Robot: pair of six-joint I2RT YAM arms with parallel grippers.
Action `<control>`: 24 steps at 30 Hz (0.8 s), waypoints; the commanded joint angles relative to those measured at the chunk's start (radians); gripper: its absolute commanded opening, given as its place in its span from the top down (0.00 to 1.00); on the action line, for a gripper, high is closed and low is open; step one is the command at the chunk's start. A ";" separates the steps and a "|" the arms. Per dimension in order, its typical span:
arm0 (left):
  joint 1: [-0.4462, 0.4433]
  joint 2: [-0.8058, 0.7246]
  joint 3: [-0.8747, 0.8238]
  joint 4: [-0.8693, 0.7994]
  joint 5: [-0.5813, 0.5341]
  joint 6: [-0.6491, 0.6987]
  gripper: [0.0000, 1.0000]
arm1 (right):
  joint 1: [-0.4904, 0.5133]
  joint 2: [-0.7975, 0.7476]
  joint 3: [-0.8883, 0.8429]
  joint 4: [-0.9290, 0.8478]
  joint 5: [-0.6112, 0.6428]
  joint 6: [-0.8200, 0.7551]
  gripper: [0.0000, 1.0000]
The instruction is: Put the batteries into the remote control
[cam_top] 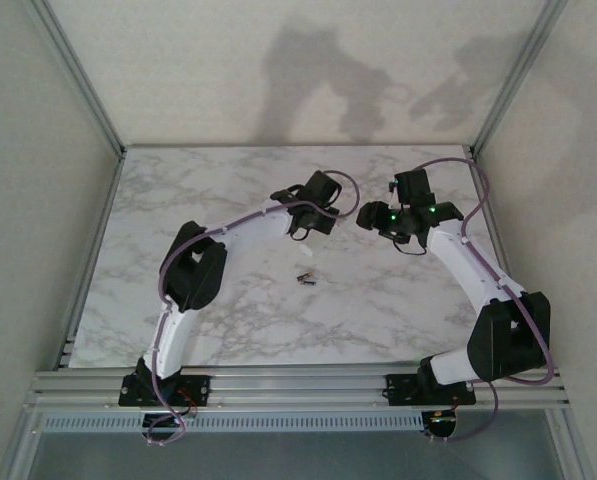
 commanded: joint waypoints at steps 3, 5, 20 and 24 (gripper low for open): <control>0.006 0.059 -0.030 -0.004 -0.004 -0.024 1.00 | 0.005 0.001 -0.017 -0.003 0.004 0.008 0.34; 0.008 0.073 -0.047 0.003 -0.006 -0.026 1.00 | 0.005 0.004 -0.017 -0.003 0.003 0.009 0.34; 0.008 0.073 -0.103 0.047 0.025 -0.032 1.00 | 0.004 -0.005 -0.005 -0.014 -0.007 0.011 0.34; 0.008 0.032 -0.082 0.053 0.017 -0.036 0.86 | 0.005 -0.011 0.000 -0.017 -0.006 0.010 0.34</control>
